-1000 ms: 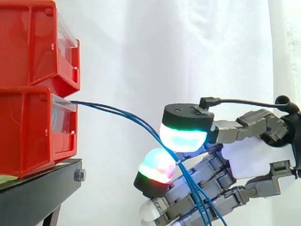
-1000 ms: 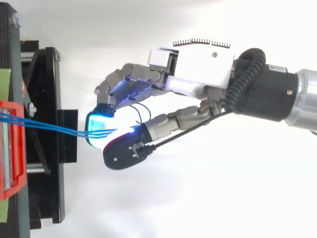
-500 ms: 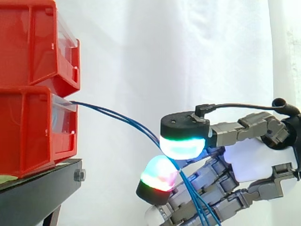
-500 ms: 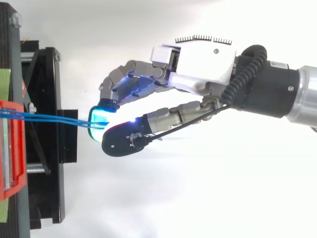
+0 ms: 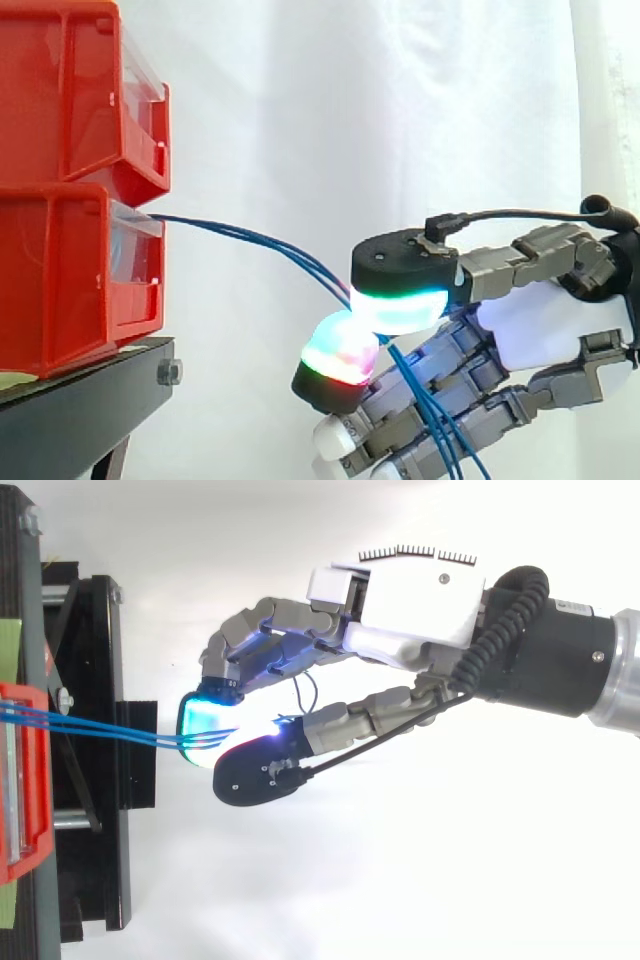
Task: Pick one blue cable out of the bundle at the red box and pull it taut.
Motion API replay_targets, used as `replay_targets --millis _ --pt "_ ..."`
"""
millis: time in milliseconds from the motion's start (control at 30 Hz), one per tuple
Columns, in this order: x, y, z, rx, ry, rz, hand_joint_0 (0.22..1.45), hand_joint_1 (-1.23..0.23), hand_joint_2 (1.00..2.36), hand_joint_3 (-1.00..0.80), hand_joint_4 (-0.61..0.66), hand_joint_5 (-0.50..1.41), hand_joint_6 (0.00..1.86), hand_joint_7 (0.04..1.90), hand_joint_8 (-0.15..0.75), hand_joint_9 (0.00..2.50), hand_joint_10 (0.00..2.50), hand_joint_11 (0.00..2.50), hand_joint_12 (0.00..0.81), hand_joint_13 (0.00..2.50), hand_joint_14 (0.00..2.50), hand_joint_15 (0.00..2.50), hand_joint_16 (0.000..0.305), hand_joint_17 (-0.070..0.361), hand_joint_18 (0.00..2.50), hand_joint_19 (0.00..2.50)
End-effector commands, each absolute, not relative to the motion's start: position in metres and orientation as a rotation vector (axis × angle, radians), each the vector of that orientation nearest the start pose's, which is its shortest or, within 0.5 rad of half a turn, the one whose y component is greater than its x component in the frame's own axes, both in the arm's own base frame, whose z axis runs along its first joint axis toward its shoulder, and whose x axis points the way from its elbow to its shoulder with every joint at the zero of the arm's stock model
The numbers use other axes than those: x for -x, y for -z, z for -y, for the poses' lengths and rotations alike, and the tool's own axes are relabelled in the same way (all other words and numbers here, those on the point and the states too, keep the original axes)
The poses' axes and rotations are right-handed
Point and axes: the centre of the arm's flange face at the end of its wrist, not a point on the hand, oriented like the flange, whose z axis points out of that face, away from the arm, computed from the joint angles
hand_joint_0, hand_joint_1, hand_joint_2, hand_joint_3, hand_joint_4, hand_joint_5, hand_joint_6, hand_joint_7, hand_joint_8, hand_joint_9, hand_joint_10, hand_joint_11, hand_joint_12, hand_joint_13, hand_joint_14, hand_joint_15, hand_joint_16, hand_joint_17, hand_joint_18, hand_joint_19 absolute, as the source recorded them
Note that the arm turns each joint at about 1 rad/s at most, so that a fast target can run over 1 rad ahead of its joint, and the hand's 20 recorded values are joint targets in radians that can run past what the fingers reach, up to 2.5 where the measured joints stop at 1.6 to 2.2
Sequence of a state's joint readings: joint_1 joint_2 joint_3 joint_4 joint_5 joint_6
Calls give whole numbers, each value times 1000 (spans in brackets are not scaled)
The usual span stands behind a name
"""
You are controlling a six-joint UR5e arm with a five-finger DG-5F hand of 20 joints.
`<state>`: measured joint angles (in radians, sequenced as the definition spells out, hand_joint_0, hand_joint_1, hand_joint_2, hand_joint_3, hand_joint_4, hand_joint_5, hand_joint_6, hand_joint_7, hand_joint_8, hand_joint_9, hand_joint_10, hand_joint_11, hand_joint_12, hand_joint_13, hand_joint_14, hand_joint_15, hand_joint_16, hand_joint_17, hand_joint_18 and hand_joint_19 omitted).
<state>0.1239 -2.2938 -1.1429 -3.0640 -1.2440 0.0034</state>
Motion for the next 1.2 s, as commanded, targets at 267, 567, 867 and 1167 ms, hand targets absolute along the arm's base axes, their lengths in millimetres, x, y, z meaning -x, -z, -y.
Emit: replay_targets --millis 267,567,867,1167 --pt "-741 -249 75 -1418 -914 -1227 727 -903 1016 -272 42 -190 907 802 328 587 7 309 361 331 3 87 54 121 431 138" --pt "-742 -250 74 -1420 -916 -1223 527 -852 1000 -500 148 -176 880 842 346 566 6 293 377 298 3 100 57 128 390 179" --pt "-742 -250 75 -1421 -917 -1222 570 -719 1008 -382 137 -164 867 894 345 581 6 283 367 294 4 108 55 123 365 197" --pt "-742 -250 75 -1422 -917 -1220 599 -762 1016 -86 121 -154 900 954 373 632 5 292 382 361 3 105 58 131 439 180"
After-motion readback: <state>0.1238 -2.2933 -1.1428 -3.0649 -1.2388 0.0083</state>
